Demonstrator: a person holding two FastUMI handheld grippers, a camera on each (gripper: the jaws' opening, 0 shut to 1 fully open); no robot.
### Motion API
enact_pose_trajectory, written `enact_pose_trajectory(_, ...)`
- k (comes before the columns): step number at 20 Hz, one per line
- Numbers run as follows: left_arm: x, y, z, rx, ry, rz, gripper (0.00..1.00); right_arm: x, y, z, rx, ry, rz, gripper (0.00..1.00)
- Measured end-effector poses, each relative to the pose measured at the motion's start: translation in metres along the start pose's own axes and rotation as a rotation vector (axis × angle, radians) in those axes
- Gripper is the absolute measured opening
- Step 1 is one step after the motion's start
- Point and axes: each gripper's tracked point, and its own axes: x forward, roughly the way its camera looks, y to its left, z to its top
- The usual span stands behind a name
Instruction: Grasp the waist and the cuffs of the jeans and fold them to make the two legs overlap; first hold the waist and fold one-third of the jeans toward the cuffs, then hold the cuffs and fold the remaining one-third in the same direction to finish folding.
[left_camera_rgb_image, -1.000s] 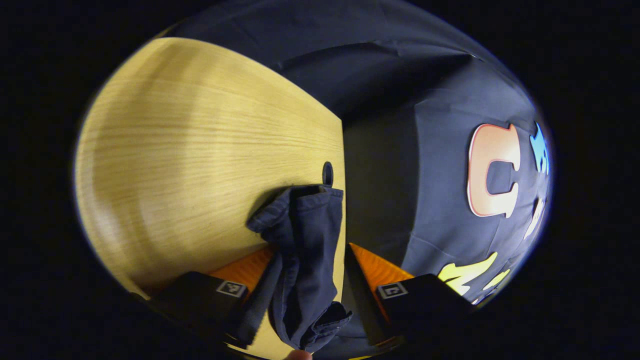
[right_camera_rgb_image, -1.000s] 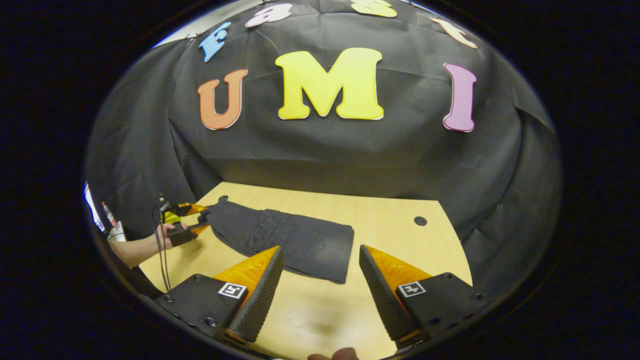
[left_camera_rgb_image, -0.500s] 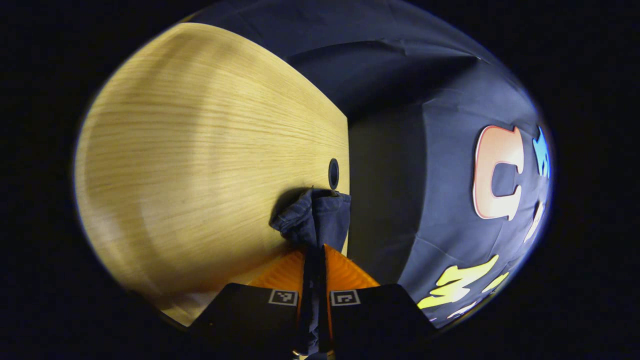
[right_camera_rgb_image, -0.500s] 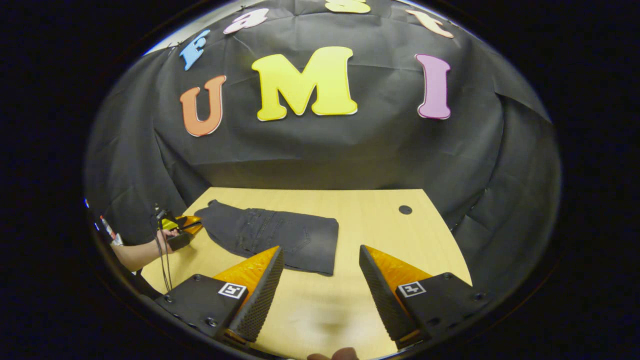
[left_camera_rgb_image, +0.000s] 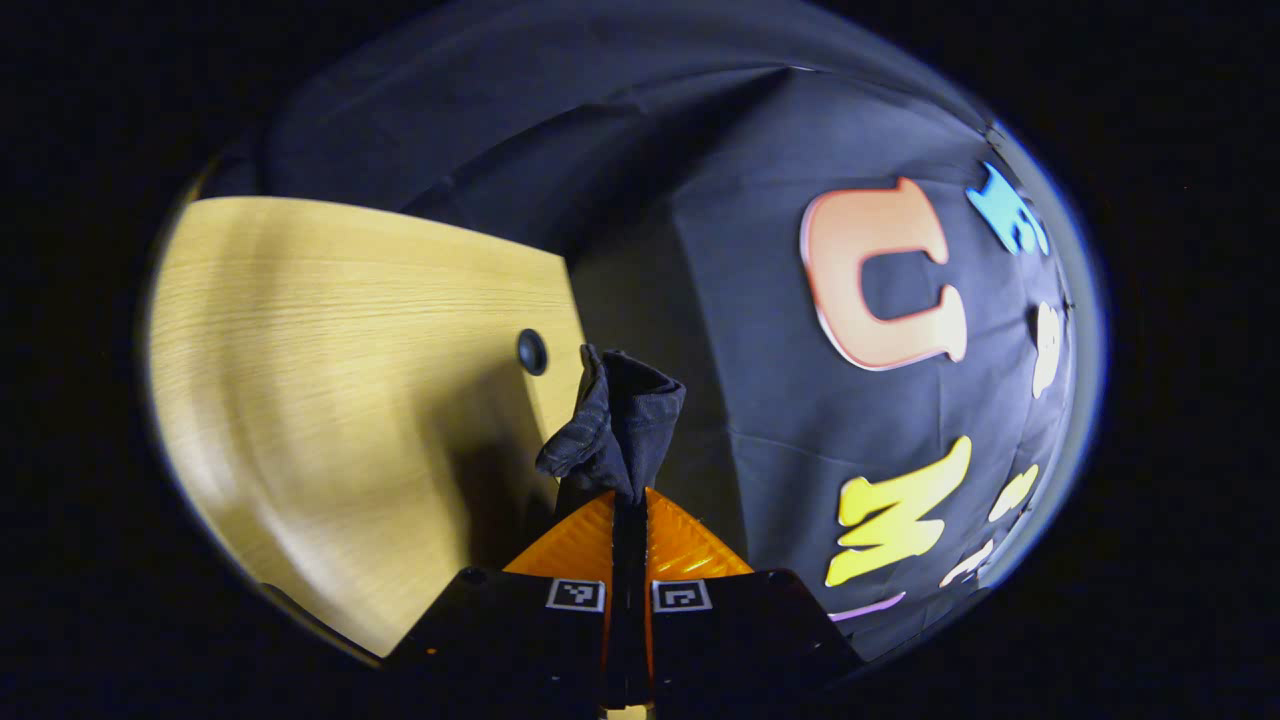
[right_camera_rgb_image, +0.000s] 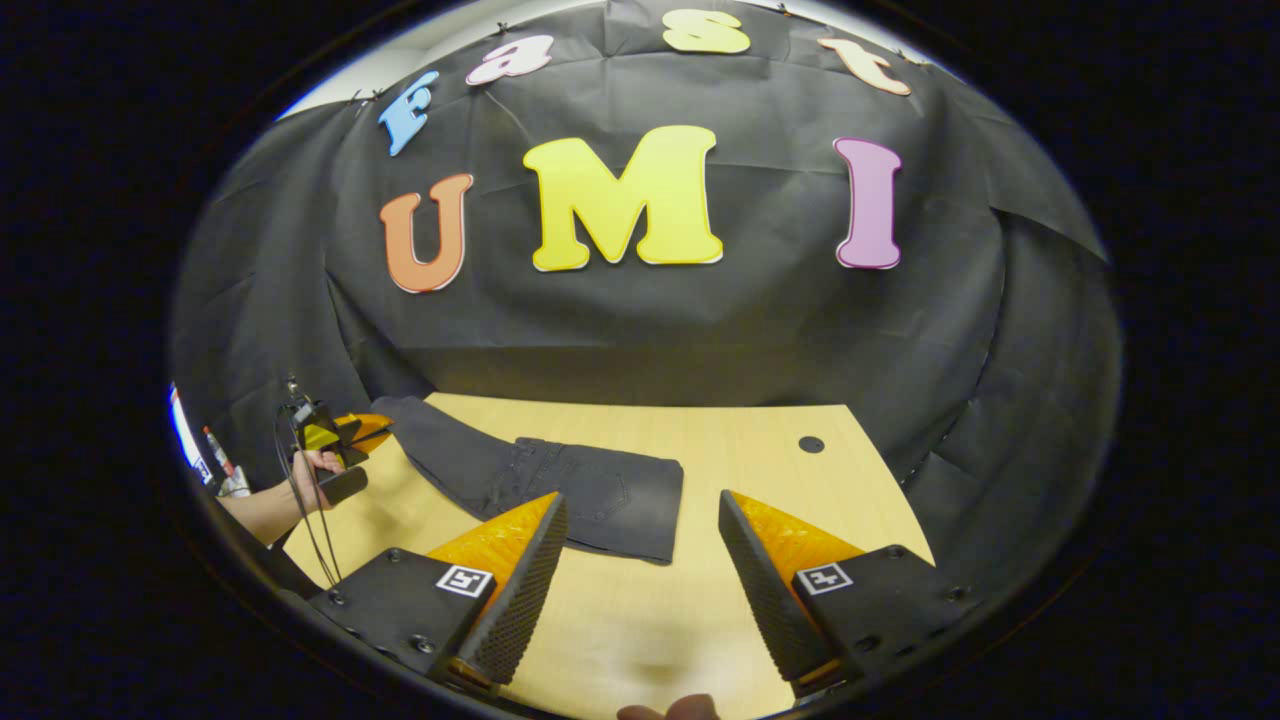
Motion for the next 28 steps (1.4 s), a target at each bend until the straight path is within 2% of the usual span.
enact_pose_trajectory(1, -0.006, -0.018, -0.010, 0.044, 0.002, -0.013, 0.04, -0.004, -0.002, 0.000, 0.009, -0.008, 0.004, 0.94)
enact_pose_trajectory(6, -0.020, -0.089, -0.079, 0.222, 0.054, -0.070, 0.03, -0.022, -0.021, -0.001, 0.038, -0.030, -0.008, 0.92)
enact_pose_trajectory(7, -0.021, -0.096, -0.096, 0.265, 0.076, -0.079, 0.03, -0.026, -0.027, -0.002, 0.042, -0.037, -0.016, 0.94)
enact_pose_trajectory(9, -0.021, -0.109, -0.128, 0.334, 0.114, -0.098, 0.04, -0.033, -0.039, -0.005, 0.051, -0.042, -0.035, 0.91)
enact_pose_trajectory(10, -0.020, -0.114, -0.144, 0.366, 0.136, -0.104, 0.00, -0.037, -0.045, -0.006, 0.050, -0.042, -0.047, 0.94)
enact_pose_trajectory(12, -0.015, -0.119, -0.176, 0.442, 0.183, -0.108, 0.03, -0.043, -0.058, -0.009, 0.053, -0.041, -0.070, 0.91)
enact_pose_trajectory(13, -0.011, -0.117, -0.192, 0.479, 0.207, -0.107, 0.04, -0.045, -0.065, -0.011, 0.055, -0.040, -0.083, 0.94)
enact_pose_trajectory(15, -0.005, -0.108, -0.216, 0.535, 0.235, -0.096, 0.03, -0.050, -0.079, -0.015, 0.059, -0.035, -0.110, 0.94)
enact_pose_trajectory(16, -0.001, -0.104, -0.228, 0.557, 0.247, -0.085, 0.03, -0.051, -0.086, -0.016, 0.064, -0.031, -0.124, 0.91)
enact_pose_trajectory(18, 0.007, -0.092, -0.255, 0.600, 0.281, -0.057, 0.04, -0.053, -0.101, -0.021, 0.075, -0.017, -0.149, 0.94)
enact_pose_trajectory(20, 0.015, -0.078, -0.279, 0.644, 0.314, -0.020, 0.04, -0.052, -0.116, -0.027, 0.079, 0.000, -0.172, 0.91)
enact_pose_trajectory(22, 0.020, -0.061, -0.303, 0.676, 0.349, 0.026, 0.04, -0.051, -0.130, -0.032, 0.083, 0.017, -0.190, 0.94)
enact_pose_trajectory(23, 0.023, -0.051, -0.313, 0.688, 0.366, 0.051, 0.04, -0.050, -0.135, -0.033, 0.084, 0.025, -0.196, 0.91)
enact_pose_trajectory(25, 0.029, -0.038, -0.327, 0.701, 0.388, 0.096, 0.05, -0.046, -0.147, -0.036, 0.088, 0.039, -0.205, 0.91)
enact_pose_trajectory(26, 0.032, -0.033, -0.333, 0.706, 0.395, 0.113, 0.06, -0.044, -0.151, -0.036, 0.090, 0.044, -0.208, 0.94)
enact_pose_trajectory(28, 0.036, -0.020, -0.341, 0.720, 0.414, 0.148, 0.06, -0.040, -0.155, -0.036, 0.092, 0.051, -0.206, 0.92)
